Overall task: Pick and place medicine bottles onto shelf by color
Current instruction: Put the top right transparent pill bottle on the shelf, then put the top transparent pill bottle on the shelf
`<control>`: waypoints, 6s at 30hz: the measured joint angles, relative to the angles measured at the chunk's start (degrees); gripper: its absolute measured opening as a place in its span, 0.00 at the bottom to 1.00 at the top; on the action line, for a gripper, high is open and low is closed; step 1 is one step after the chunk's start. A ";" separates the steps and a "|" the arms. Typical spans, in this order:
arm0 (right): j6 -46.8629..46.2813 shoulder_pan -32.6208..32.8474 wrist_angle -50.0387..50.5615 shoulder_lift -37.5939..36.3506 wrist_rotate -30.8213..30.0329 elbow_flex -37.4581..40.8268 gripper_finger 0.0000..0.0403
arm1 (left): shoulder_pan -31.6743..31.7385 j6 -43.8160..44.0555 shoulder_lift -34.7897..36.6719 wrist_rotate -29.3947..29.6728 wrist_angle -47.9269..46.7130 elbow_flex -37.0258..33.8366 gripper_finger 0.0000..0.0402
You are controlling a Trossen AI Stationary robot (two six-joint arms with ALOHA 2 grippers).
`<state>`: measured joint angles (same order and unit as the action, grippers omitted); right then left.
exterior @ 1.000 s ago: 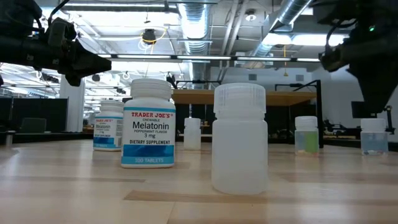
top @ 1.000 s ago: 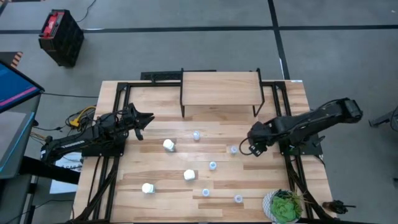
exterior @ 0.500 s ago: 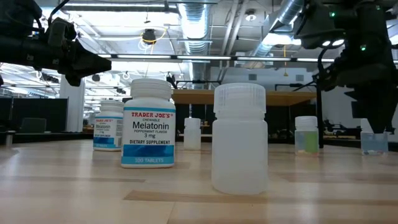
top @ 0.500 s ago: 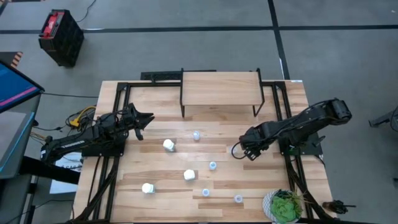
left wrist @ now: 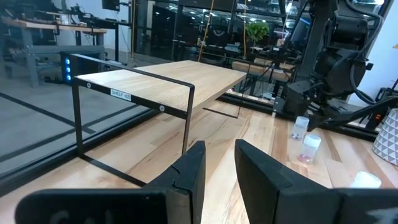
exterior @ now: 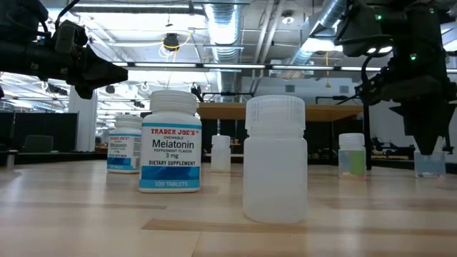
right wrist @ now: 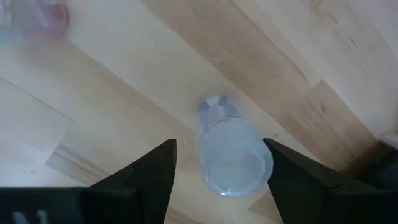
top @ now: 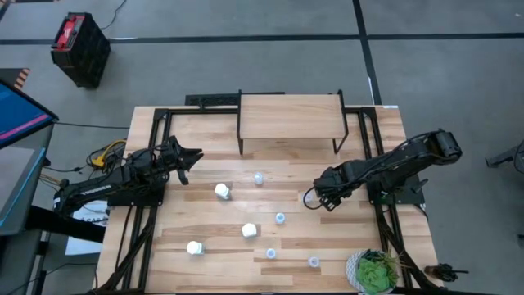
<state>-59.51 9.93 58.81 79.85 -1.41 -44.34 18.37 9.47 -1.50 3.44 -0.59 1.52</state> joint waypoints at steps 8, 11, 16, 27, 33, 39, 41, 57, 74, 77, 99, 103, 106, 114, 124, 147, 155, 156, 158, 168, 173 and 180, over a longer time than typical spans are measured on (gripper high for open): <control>0.00 -0.78 0.02 0.00 0.95 0.00 0.53 | 0.00 -0.20 0.00 0.00 0.01 0.00 0.19; 0.99 -1.39 0.00 -0.02 1.09 0.00 0.46 | 0.00 -0.22 0.00 0.00 0.00 0.00 0.19; 5.06 -2.67 -0.06 -0.10 2.14 -0.17 0.35 | 0.00 -0.22 0.00 0.00 -0.01 0.00 0.19; 24.04 -5.92 9.70 0.00 3.04 -16.18 0.36 | -0.01 -0.22 0.00 0.00 -0.04 0.00 0.19; 36.40 -11.45 16.31 -0.02 -1.62 -31.01 0.33 | 0.00 -0.24 0.00 0.00 -0.06 0.00 0.19; 40.81 -21.59 17.59 0.30 -4.80 -41.90 0.35 | 0.00 0.04 0.00 0.00 -0.04 0.00 0.19; 43.92 -25.94 17.86 1.10 -4.83 -44.57 0.35 | 0.00 0.04 0.00 0.00 -0.03 0.00 0.19; 63.03 -54.32 26.25 22.56 -0.06 -63.04 0.35 | -0.01 0.22 0.00 0.00 -0.01 0.00 0.19; 65.59 -56.61 29.06 28.26 0.00 -67.14 0.38 | -0.02 0.22 0.00 0.00 -0.08 0.00 0.19; 65.59 -56.61 29.02 28.26 0.00 -67.17 0.39 | -0.01 0.22 0.00 0.00 -0.08 0.00 0.19; 66.03 -56.61 27.16 28.26 -0.16 -67.15 0.53 | -0.02 0.22 0.00 -0.02 -0.10 0.00 0.19; 66.04 -56.61 25.80 28.26 -0.22 -67.24 0.52 | -0.02 0.22 0.00 -0.02 -0.10 0.00 0.19; 66.06 -56.65 25.61 28.22 -0.30 -68.58 0.52 | -0.01 0.22 0.00 -0.02 -0.12 0.00 0.19; 66.02 -56.59 24.96 28.22 -0.53 -76.30 0.52 | -0.01 0.22 0.00 -0.02 -0.12 0.00 0.19; 62.09 -52.46 31.21 25.74 -0.35 -82.77 0.50 | -0.02 0.22 0.00 -0.02 -0.12 0.00 0.19; 43.98 -18.90 26.85 -3.28 -0.03 -52.19 0.47 | -0.02 0.69 0.00 0.34 -0.08 0.00 0.19; 40.42 -9.71 24.57 -3.47 -0.03 -42.30 0.45 | 0.00 -0.02 0.00 0.41 -0.08 0.00 0.19; 40.44 -8.68 23.75 -3.14 -0.05 -41.14 0.45 | -0.02 -0.02 0.00 0.42 -0.08 0.00 0.19; 40.44 -7.00 22.28 -2.81 -0.05 -38.78 0.45 | -0.02 0.21 0.00 0.42 -0.08 0.00 0.19; 40.42 0.27 10.91 -0.52 -0.08 -28.86 0.45 | -0.02 2.27 0.00 0.28 -0.08 0.00 0.19; 40.02 2.49 7.31 2.80 -0.23 -28.49 0.45 | -0.01 2.32 0.00 0.28 -0.09 0.00 0.19; 40.06 3.61 4.29 9.32 -0.24 -28.50 0.45 | -0.02 1.15 0.00 0.24 -0.10 0.00 0.19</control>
<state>-19.44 13.54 63.10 89.17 -1.65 -72.84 18.35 10.62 -1.50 3.68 -0.69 1.52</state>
